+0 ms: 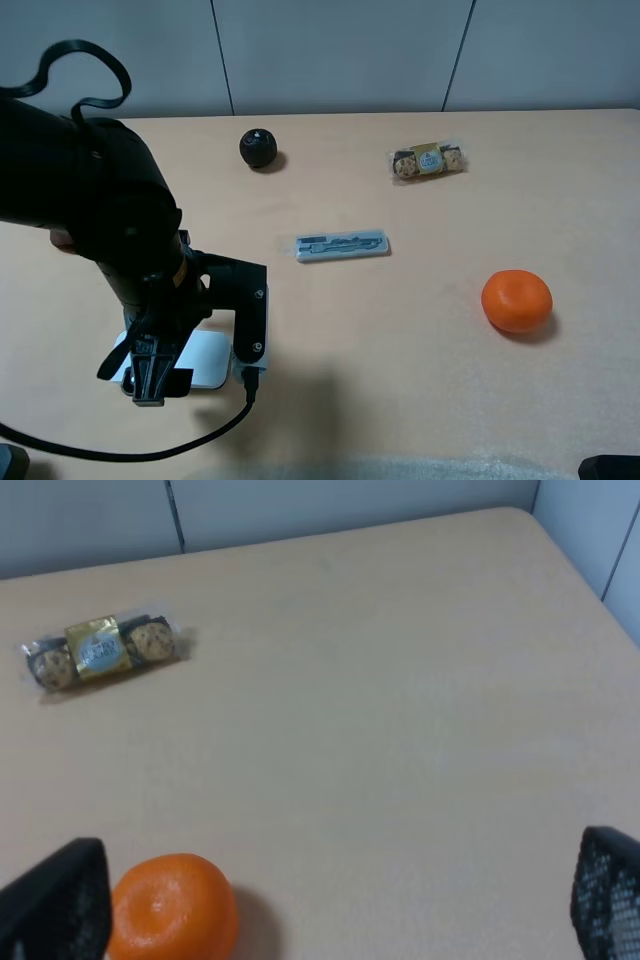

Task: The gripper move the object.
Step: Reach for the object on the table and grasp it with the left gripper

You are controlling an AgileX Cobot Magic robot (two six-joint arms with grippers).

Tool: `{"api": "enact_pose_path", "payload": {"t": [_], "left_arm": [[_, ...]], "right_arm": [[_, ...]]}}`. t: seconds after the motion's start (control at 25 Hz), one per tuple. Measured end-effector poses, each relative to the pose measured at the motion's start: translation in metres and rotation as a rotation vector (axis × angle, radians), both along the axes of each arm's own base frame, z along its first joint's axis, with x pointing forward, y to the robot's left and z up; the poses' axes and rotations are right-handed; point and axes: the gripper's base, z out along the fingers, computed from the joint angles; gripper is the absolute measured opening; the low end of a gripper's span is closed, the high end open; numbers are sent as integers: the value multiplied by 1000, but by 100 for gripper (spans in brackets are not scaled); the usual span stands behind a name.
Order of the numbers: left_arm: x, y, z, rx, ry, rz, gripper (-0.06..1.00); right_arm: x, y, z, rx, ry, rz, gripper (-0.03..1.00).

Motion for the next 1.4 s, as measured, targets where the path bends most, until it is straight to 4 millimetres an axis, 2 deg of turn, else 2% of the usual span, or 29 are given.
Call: {"api": "enact_pose_path", "payload": {"t": [0.88, 1.4], "left_arm": [[5, -4, -38, 32, 42, -21, 93], [4, -2, -38, 59, 57, -22, 68]], "right_arm": [[0, 0, 0, 0, -1, 0, 69], [0, 0, 0, 0, -1, 0, 69]]}}
